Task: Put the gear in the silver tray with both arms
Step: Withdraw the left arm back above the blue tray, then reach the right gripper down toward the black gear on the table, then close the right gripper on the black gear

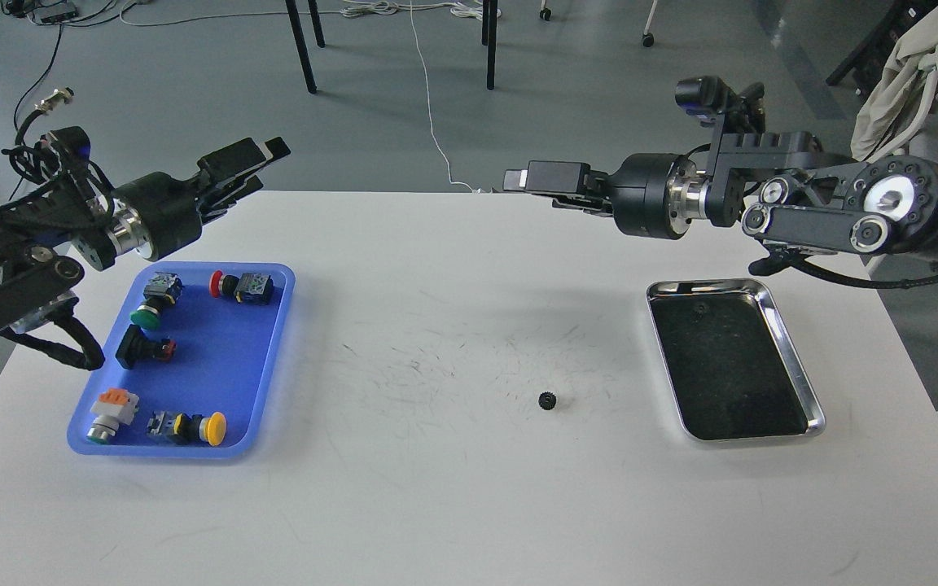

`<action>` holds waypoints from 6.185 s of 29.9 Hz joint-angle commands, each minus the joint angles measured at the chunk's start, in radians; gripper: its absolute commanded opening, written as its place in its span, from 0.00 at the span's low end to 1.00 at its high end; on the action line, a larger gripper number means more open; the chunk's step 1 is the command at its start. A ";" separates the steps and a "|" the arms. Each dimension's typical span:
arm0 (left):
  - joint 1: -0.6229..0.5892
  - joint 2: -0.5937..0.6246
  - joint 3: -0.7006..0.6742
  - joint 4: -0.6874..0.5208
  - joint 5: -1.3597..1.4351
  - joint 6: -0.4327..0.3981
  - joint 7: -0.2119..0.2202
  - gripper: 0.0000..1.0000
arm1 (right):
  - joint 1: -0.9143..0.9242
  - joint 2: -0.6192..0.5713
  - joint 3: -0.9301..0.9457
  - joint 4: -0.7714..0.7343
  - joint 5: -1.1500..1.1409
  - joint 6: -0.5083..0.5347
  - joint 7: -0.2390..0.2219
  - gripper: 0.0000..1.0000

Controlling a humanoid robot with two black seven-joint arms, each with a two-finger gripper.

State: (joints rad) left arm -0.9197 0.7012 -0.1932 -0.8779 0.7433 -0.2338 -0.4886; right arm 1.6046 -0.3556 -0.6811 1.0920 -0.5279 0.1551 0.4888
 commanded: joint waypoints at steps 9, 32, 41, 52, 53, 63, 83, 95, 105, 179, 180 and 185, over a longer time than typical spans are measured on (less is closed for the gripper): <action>0.019 -0.018 -0.003 0.152 -0.228 -0.067 0.000 0.98 | 0.044 0.056 -0.063 -0.001 -0.392 0.007 0.000 0.98; 0.105 -0.150 -0.003 0.407 -0.421 -0.113 0.000 0.97 | 0.054 0.225 -0.224 0.000 -0.695 0.020 0.000 0.94; 0.105 -0.181 -0.005 0.453 -0.424 -0.117 0.000 0.97 | 0.043 0.285 -0.271 -0.006 -0.707 0.020 0.000 0.90; 0.114 -0.196 -0.025 0.468 -0.440 -0.122 0.000 0.97 | -0.011 0.356 -0.310 -0.067 -0.715 0.020 0.000 0.85; 0.114 -0.196 -0.025 0.471 -0.440 -0.122 0.000 0.97 | -0.015 0.356 -0.310 -0.067 -0.715 0.020 0.000 0.85; 0.116 -0.200 -0.026 0.481 -0.441 -0.125 0.000 0.97 | -0.049 0.356 -0.330 -0.096 -0.753 0.021 0.000 0.66; 0.117 -0.198 -0.035 0.481 -0.444 -0.127 0.000 0.97 | -0.038 0.356 -0.321 -0.121 -0.739 0.021 0.000 0.59; 0.117 -0.196 -0.035 0.481 -0.444 -0.127 0.000 0.97 | -0.048 0.356 -0.319 -0.113 -0.736 0.035 0.000 0.59; 0.117 -0.195 -0.035 0.481 -0.446 -0.134 0.000 0.97 | -0.046 0.356 -0.314 -0.116 -0.728 0.035 0.000 0.59; 0.137 -0.181 -0.035 0.481 -0.475 -0.139 0.000 0.97 | -0.091 0.356 -0.288 -0.152 -0.722 0.030 0.000 0.31; 0.137 -0.181 -0.035 0.481 -0.475 -0.139 0.000 0.97 | -0.089 0.356 -0.288 -0.152 -0.721 0.030 0.000 0.30; 0.137 -0.181 -0.035 0.481 -0.475 -0.139 0.000 0.97 | -0.086 0.356 -0.288 -0.150 -0.721 0.030 0.000 0.27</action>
State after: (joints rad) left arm -0.7813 0.5201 -0.2286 -0.3973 0.2685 -0.3736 -0.4887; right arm 1.5180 0.0001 -0.9690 0.9422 -1.2482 0.1856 0.4887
